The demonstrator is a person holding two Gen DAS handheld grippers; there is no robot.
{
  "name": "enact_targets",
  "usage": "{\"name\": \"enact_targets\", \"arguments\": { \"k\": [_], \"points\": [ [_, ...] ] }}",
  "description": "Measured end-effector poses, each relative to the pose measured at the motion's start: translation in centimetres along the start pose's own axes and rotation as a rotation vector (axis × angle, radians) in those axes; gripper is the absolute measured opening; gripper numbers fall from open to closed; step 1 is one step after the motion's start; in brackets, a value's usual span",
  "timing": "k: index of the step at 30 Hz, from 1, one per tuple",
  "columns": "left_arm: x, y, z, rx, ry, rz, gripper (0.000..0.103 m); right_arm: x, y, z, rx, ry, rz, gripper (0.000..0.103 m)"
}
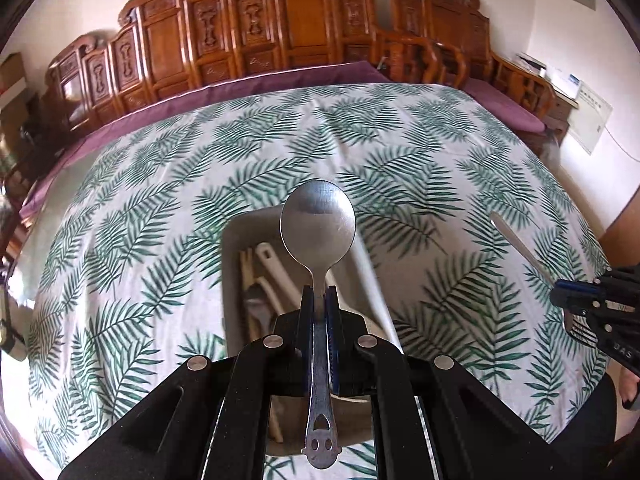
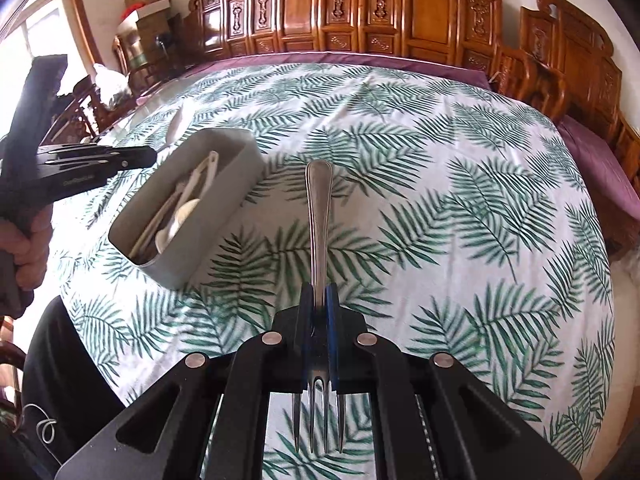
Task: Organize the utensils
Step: 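Carry the metal spoon into the grey tray and open the left gripper while the right gripper holds the fork, then lower the metal fork into the grey tray and open the right gripper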
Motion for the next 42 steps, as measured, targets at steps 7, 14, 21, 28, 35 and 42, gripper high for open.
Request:
{"name": "enact_targets", "arguments": {
  "k": [7,14,21,28,35,42],
  "points": [
    [0.6,1.1,-2.0,-0.011,-0.037,-0.017,0.006,-1.7,0.4,-2.8,-0.020,-0.027,0.005,0.008],
    [1.3,0.3,-3.6,0.006,-0.060,0.002,0.006,-2.6,1.5,-5.2,-0.032,-0.054,-0.011,0.008],
    [2.2,-2.6,-5.9,0.001,-0.068,0.045,0.006,-4.0,3.0,-8.2,-0.060,-0.076,-0.017,0.008],
    [3.6,-5.3,-8.4,-0.028,-0.070,0.079,0.006,-5.6,5.2,-11.5,-0.092,-0.076,-0.017,0.008],
    [4.7,-6.9,-10.2,-0.060,-0.082,0.112,0.006,-6.9,7.8,-13.2,-0.104,-0.026,-0.034,0.008],
    [5.0,-7.1,-11.3,-0.063,-0.113,0.129,0.006,-7.6,10.0,-14.2,-0.097,0.042,-0.052,0.008]
  ]
}}
Point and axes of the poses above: each gripper's, at about its wrist camera, not at the fingertips, and y roughly the way its jaws point, z to its right, x to its underside, the point moved 1 cm from there along y, roughly the way its jaws point, and after that the axes turned 9 degrees about z, right-handed, at the moved point
